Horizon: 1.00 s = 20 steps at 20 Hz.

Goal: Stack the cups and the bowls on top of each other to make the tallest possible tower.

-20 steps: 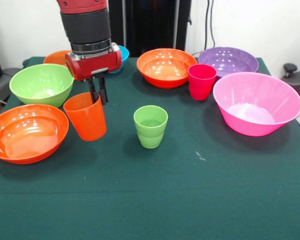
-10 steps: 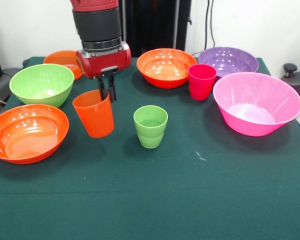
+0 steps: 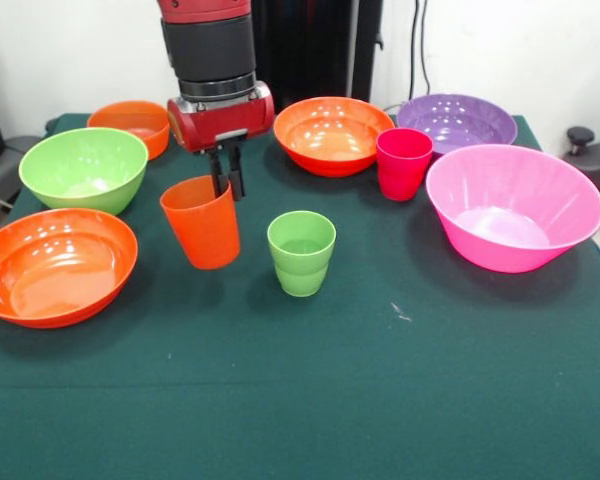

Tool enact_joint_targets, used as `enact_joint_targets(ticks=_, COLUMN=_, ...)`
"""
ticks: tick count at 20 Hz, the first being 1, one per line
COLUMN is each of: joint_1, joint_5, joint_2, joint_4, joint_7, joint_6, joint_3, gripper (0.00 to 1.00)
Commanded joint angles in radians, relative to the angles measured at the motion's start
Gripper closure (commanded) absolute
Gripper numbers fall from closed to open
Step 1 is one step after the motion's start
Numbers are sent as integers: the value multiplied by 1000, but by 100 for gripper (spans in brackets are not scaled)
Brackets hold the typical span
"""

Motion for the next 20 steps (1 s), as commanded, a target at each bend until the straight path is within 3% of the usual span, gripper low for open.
enact_joint_targets(ticks=1, joint_1=46, joint_5=10, joint_2=-30, joint_4=44, joint_7=143, joint_6=-44, joint_3=-55, gripper=100)
enact_joint_targets(ticks=20, joint_1=86, joint_5=39, joint_2=-46, joint_4=66, joint_7=167, joint_6=-62, joint_3=-81, gripper=100)
